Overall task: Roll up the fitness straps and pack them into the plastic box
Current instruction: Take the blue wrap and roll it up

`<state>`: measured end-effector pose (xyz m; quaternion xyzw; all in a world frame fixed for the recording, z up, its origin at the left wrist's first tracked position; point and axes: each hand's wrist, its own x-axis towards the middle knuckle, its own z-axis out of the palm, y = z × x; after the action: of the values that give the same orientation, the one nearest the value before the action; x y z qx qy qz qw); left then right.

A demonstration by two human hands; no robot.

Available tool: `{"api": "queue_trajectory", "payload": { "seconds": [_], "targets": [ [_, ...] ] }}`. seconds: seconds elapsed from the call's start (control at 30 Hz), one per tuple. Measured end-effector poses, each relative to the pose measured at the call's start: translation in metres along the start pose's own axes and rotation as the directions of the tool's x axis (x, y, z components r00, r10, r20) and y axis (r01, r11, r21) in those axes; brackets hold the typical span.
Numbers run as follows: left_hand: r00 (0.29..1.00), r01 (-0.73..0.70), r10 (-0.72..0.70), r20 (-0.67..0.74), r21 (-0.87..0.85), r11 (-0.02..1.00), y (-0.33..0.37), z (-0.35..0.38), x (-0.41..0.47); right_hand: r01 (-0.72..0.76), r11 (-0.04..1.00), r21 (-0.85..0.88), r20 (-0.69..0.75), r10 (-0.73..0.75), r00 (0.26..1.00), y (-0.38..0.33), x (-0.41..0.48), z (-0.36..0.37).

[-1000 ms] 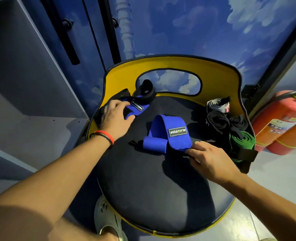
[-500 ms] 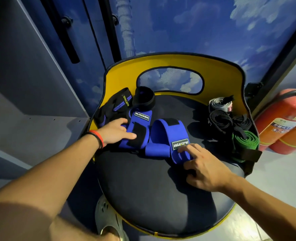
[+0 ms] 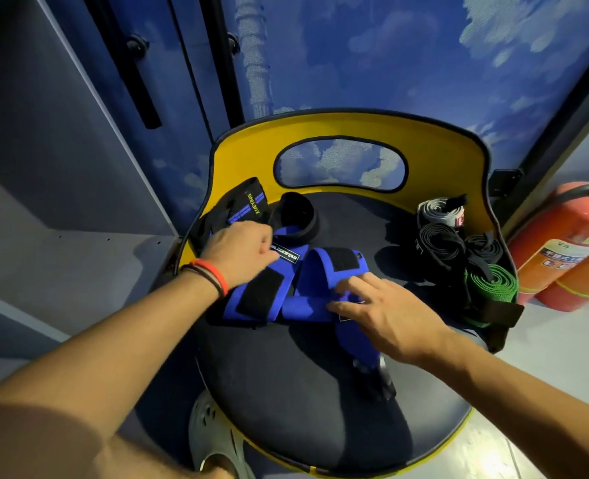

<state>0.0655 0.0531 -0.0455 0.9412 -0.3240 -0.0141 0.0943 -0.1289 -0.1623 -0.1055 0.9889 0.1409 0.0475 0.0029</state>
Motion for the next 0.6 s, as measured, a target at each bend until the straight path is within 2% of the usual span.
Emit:
{"api": "queue_trajectory", "payload": {
  "seconds": [0.07,0.13,0.2,0.3,0.37,0.47,0.6],
  "targets": [
    [0.992,-0.071,0.070,0.108,0.010,0.997,0.008,0.012,0.005,0.094,0.992,-0.089,0.069,-0.088,0.994,0.002,0.008,-0.002],
    [0.969,0.014,-0.026,0.245,0.050,0.999,0.004,0.028,0.012,0.145,0.984,-0.106,0.127,-0.131,0.983,0.003,0.012,-0.004],
    [0.954,0.148,-0.134,0.267,-0.032,0.988,-0.002,0.036,0.017,0.157,0.984,-0.088,0.181,-0.139,0.974,0.006,0.014,-0.002],
    [0.931,0.291,-0.218,0.293,-0.235,0.927,-0.007,0.038,0.019,0.121,0.988,-0.101,0.277,-0.088,0.957,0.010,0.011,0.002],
    [0.898,0.386,-0.278,0.341,-0.306,0.870,-0.011,0.036,0.023,0.125,0.986,-0.107,0.199,-0.102,0.975,0.013,0.009,0.008],
    [0.869,0.444,-0.282,0.406,-0.390,0.806,-0.011,0.036,0.025,0.109,0.980,-0.169,0.172,-0.079,0.982,0.014,0.009,0.012],
    [0.881,0.453,-0.256,0.397,-0.558,0.695,-0.002,0.032,0.025,0.134,0.960,-0.246,0.272,-0.064,0.960,0.008,0.010,0.011]
  ]
}}
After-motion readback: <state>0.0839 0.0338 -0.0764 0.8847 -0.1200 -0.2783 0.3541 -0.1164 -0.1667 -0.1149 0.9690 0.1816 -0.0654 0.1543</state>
